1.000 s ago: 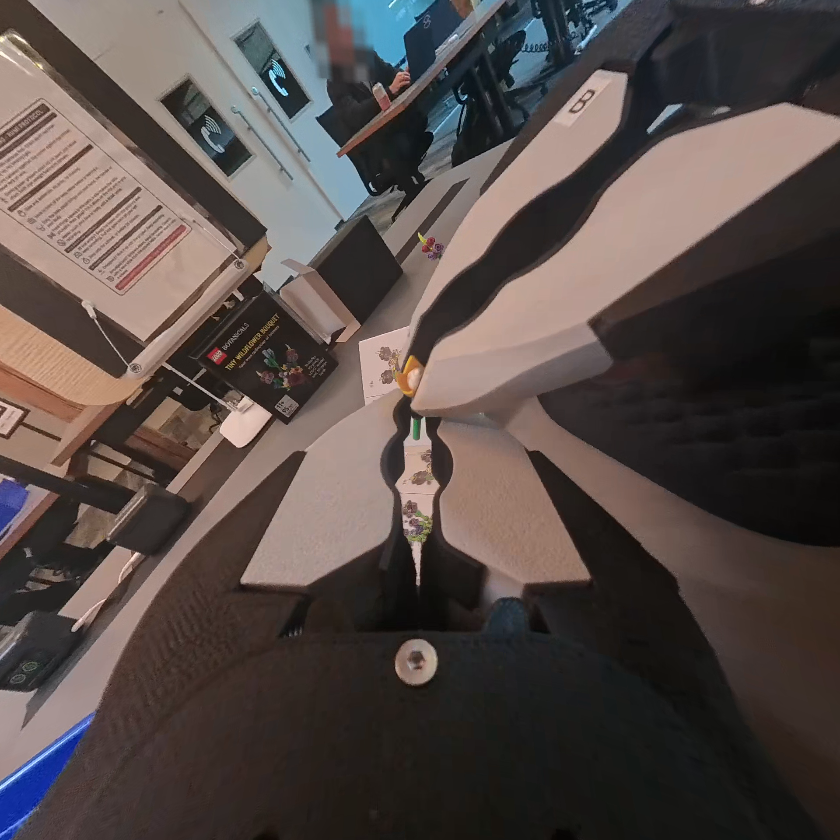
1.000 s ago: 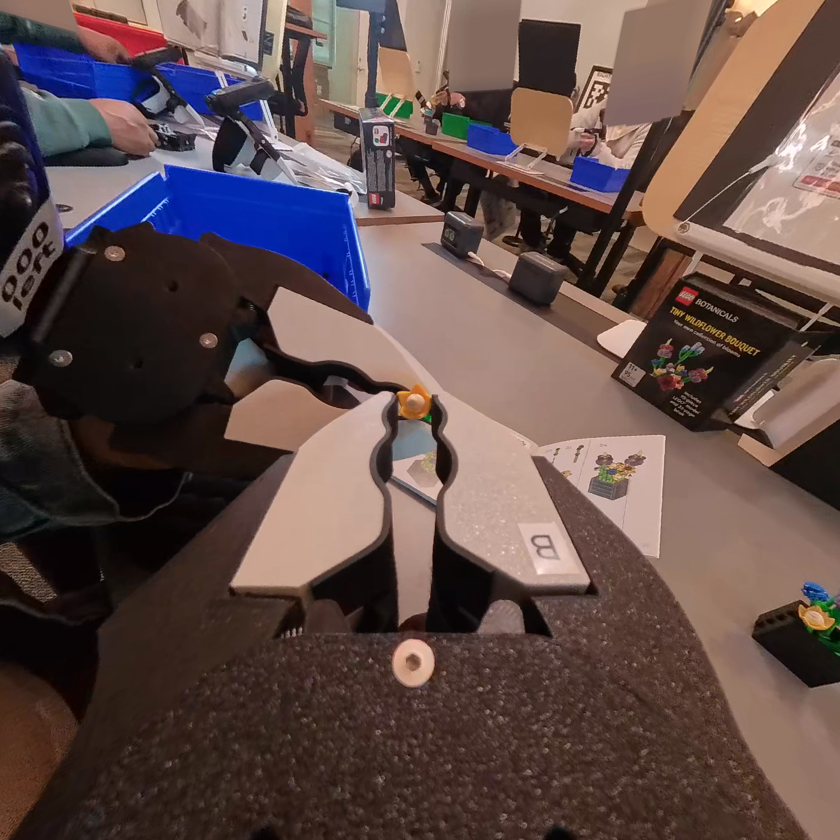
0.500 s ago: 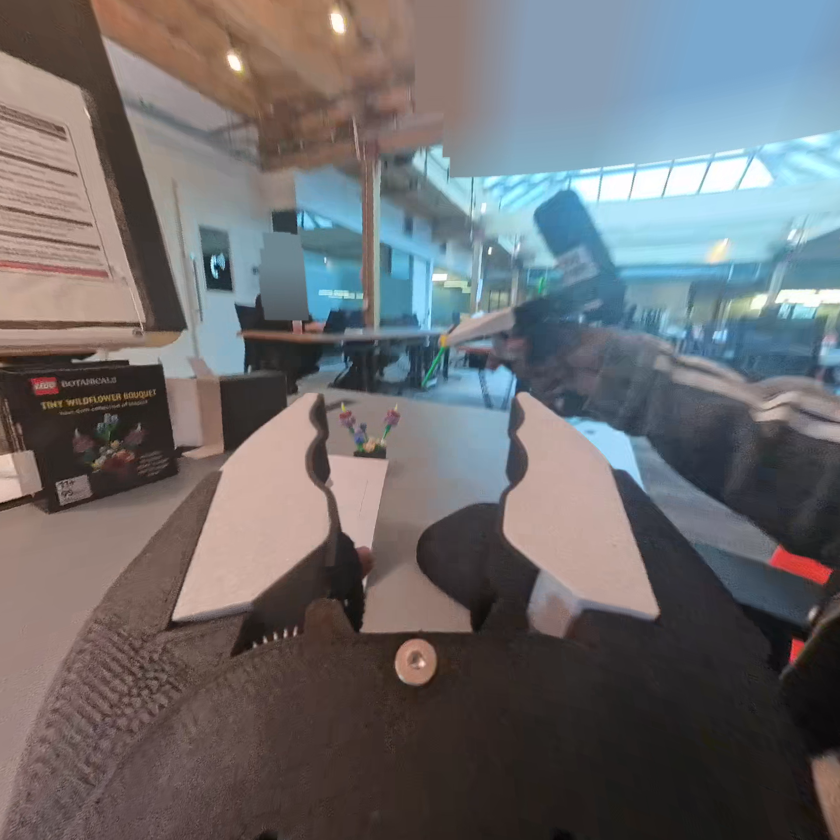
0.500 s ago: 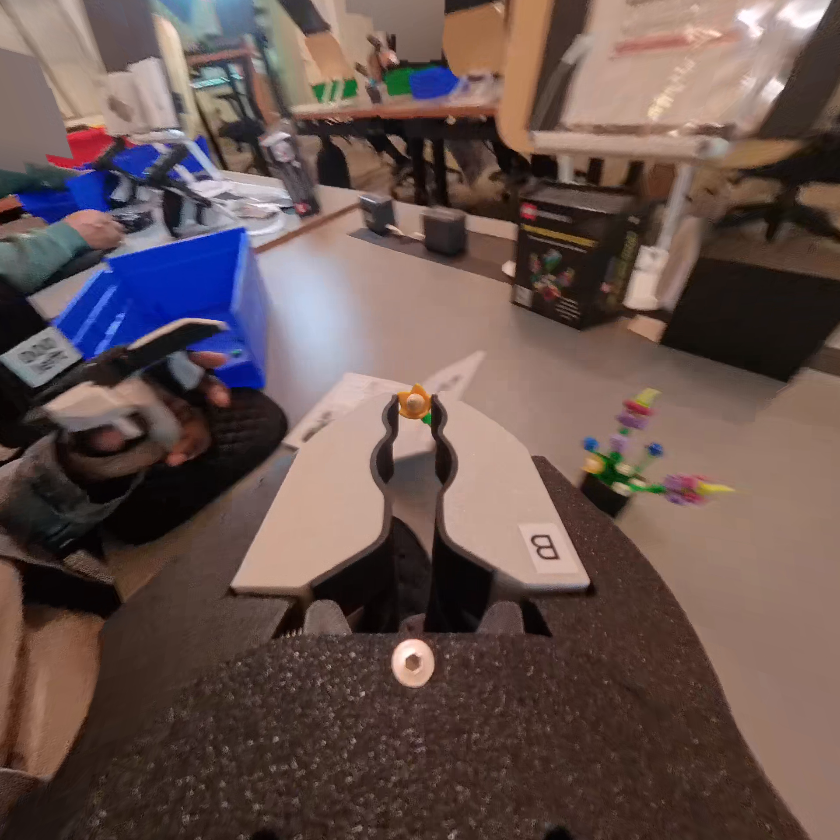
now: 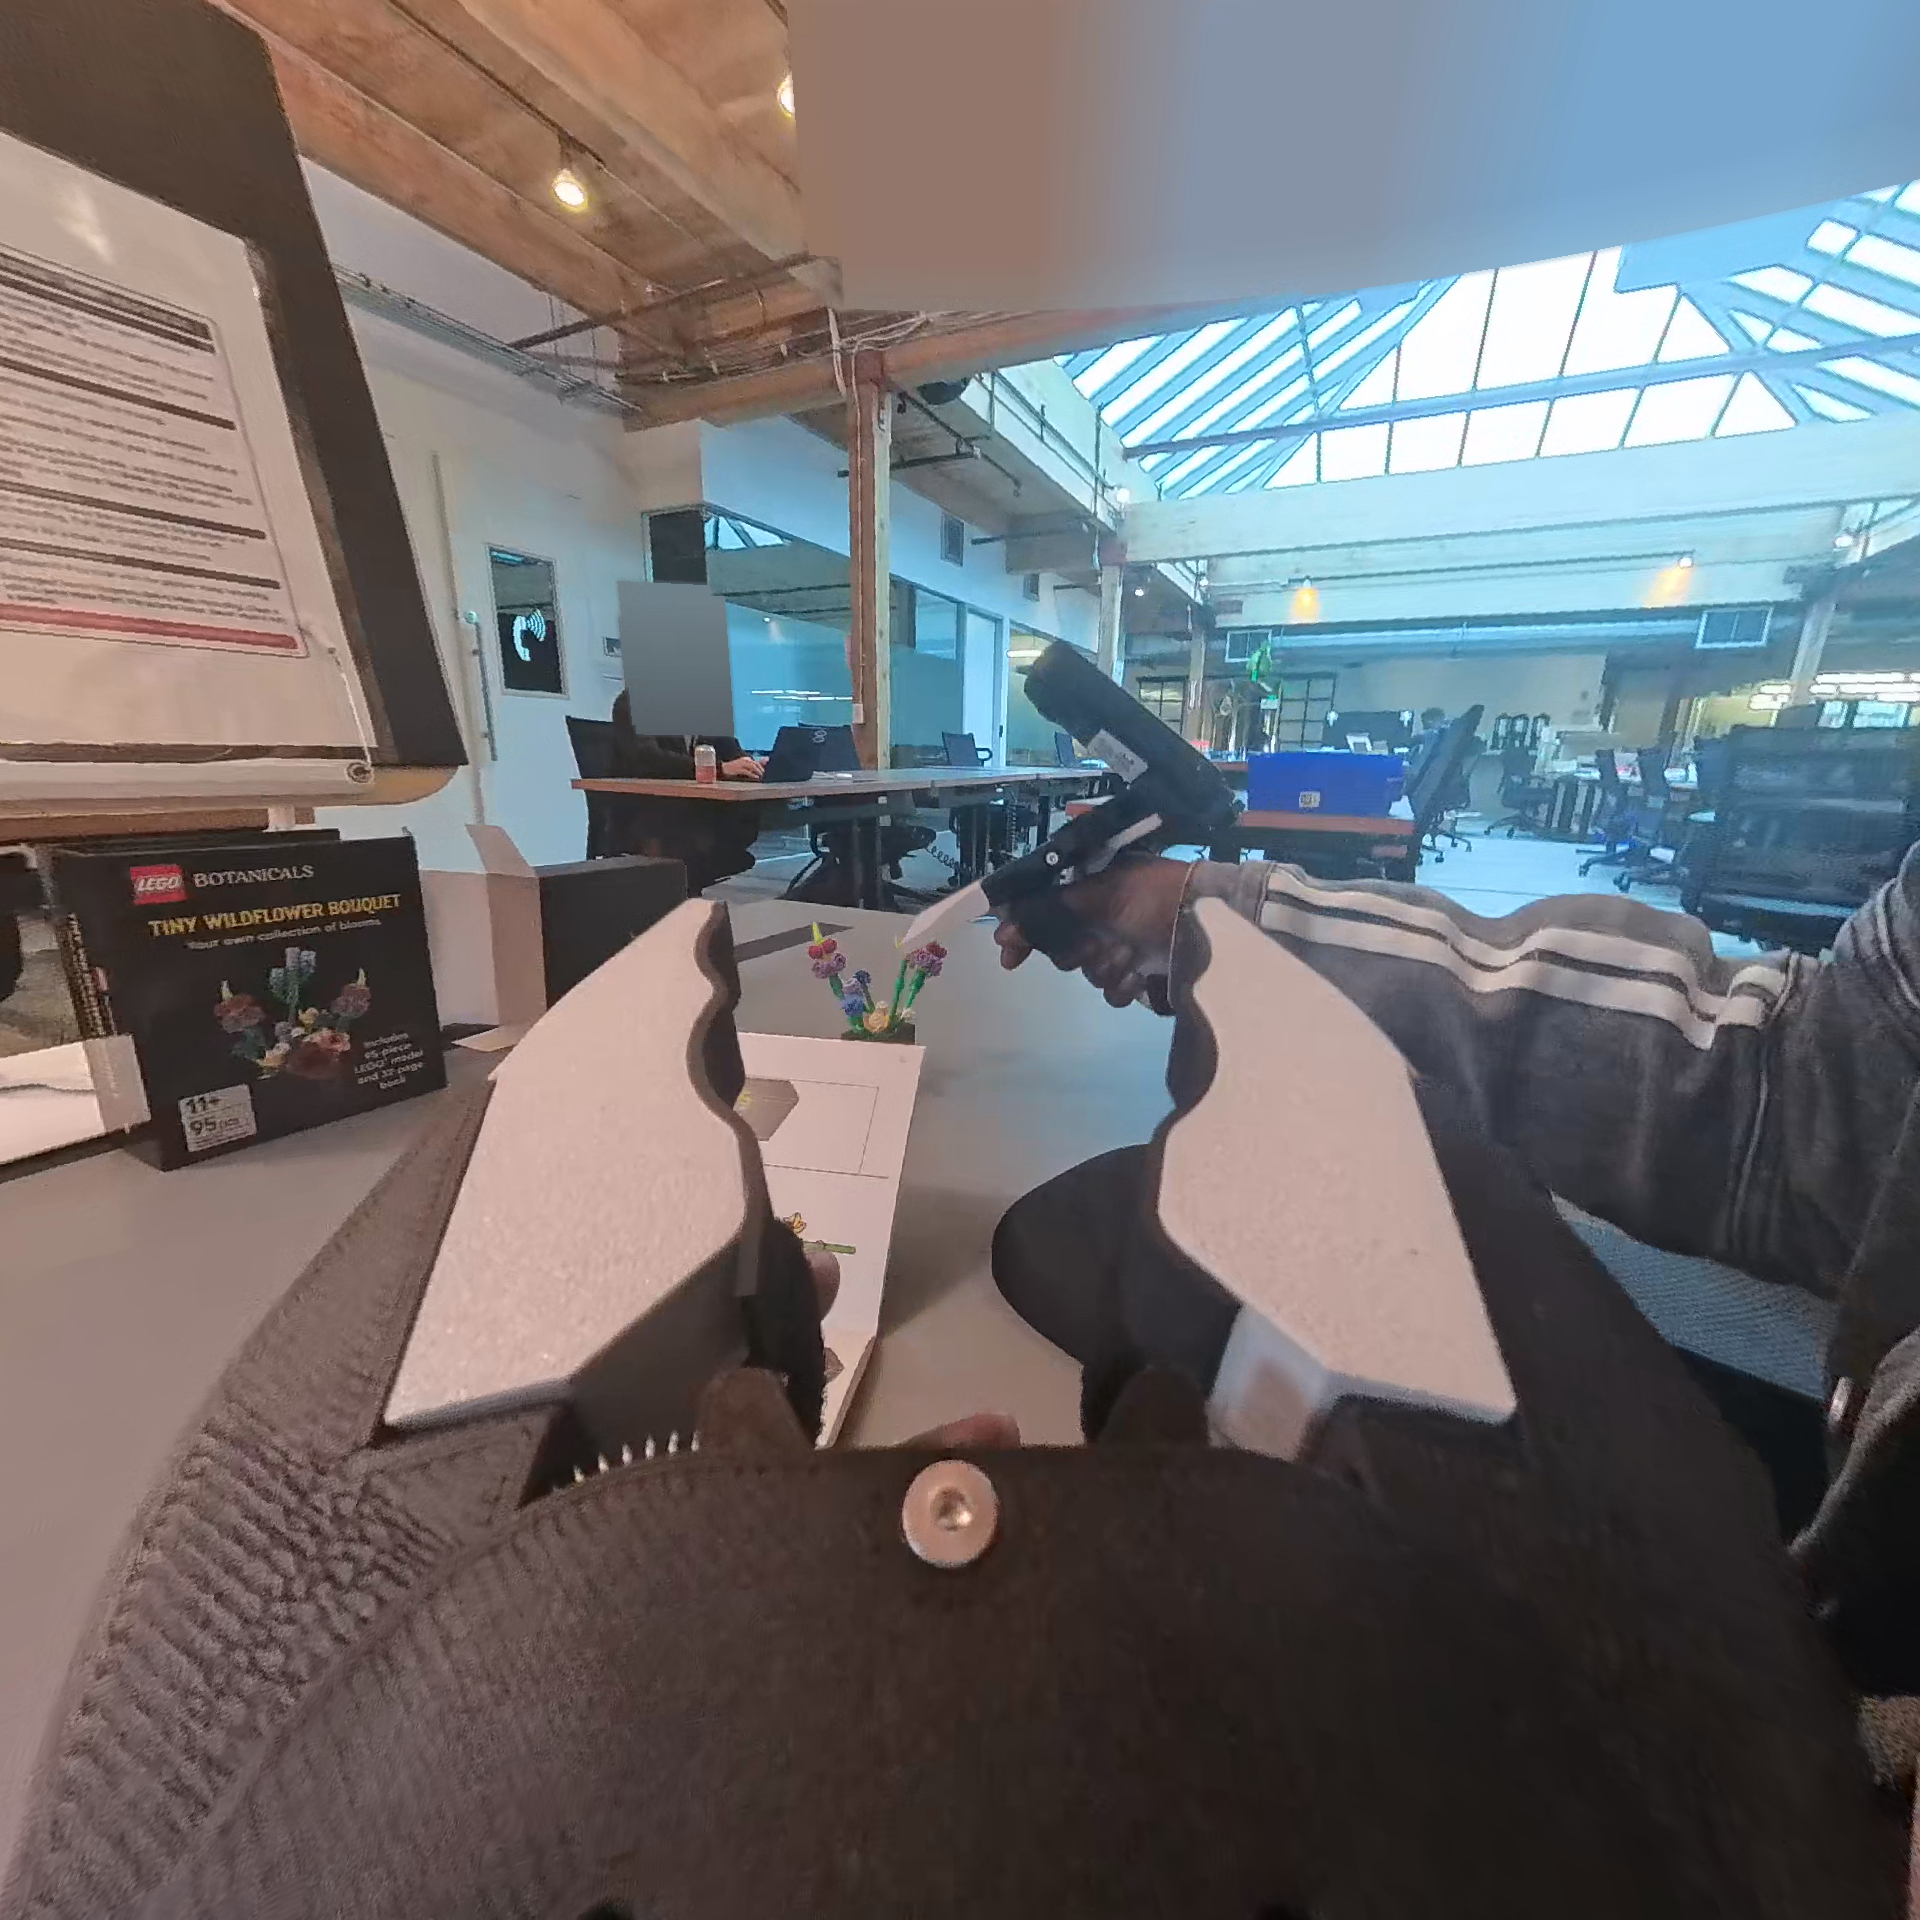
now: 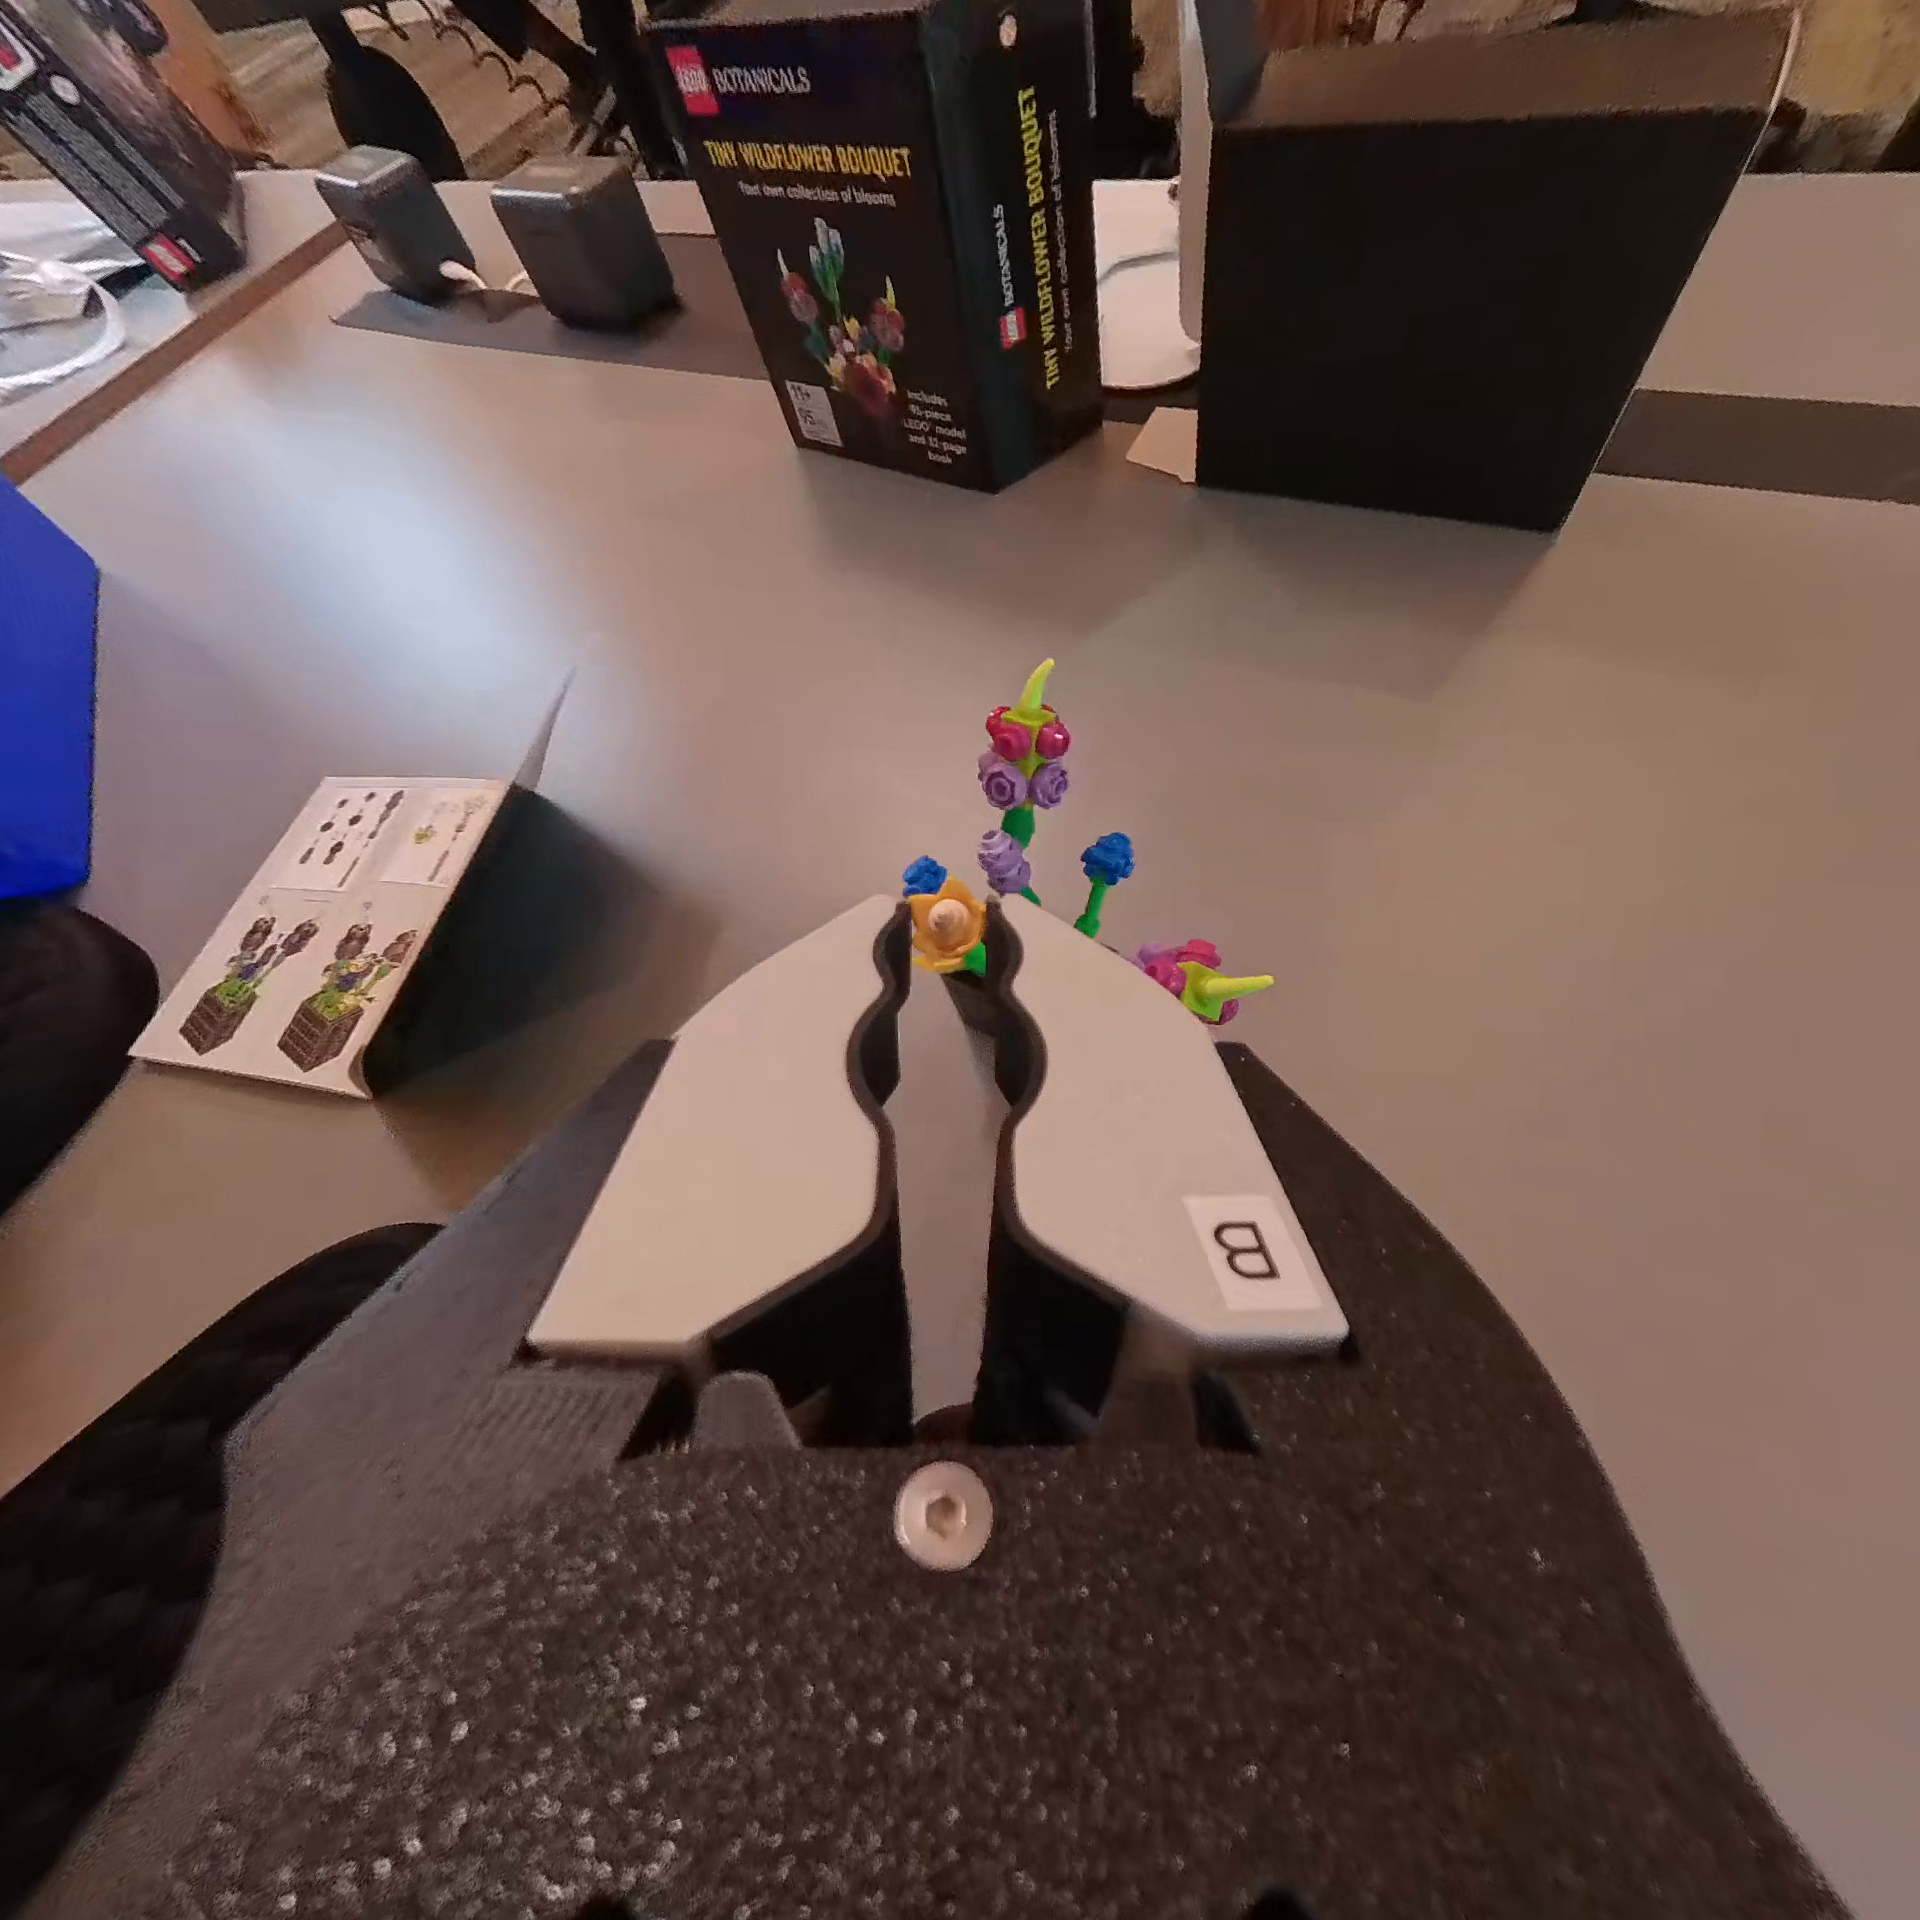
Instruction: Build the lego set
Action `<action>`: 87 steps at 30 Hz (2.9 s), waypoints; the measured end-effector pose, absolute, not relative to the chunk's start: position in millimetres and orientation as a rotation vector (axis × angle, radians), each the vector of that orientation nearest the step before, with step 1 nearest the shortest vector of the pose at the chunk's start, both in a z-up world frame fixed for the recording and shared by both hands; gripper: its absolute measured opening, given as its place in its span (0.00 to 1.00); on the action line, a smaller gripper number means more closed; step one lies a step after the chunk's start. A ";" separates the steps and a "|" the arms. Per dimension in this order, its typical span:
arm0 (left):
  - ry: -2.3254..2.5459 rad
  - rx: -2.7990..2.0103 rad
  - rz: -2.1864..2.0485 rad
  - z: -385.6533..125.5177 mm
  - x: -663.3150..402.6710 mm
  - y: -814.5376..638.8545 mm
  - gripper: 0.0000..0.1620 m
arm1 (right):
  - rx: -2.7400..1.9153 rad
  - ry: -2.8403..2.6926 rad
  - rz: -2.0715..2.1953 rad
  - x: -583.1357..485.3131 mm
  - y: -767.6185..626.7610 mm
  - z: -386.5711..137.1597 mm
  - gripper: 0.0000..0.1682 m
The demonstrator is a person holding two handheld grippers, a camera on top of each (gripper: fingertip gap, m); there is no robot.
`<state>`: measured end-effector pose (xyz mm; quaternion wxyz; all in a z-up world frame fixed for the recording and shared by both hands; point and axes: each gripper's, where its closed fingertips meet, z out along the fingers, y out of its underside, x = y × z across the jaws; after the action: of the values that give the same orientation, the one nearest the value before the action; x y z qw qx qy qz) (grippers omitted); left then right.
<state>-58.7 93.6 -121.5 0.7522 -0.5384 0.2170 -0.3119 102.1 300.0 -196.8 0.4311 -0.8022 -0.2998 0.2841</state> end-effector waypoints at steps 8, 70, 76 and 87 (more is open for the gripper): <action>0.453 -1.184 -0.694 -123.0 -62.1 95.4 0.49 | -2.051 -0.774 0.685 98.8 303.5 -209.1 0.08; 0.655 -1.421 -0.442 -137.4 -57.0 100.7 0.20 | -1.593 -0.833 0.945 33.8 207.2 -140.2 0.25; 0.663 -1.550 -0.482 -163.5 -56.7 119.9 0.34 | -1.759 -0.902 1.097 8.1 230.1 -172.5 0.27; 0.580 -1.570 -0.582 -167.4 -68.3 132.8 0.31 | -1.852 -0.708 1.531 -9.3 240.3 -191.4 0.17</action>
<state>-68.3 132.8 -167.4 0.6326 -0.6861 0.2537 -0.2545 -9.3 240.3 -191.4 0.3129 -0.7024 -0.2683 0.5804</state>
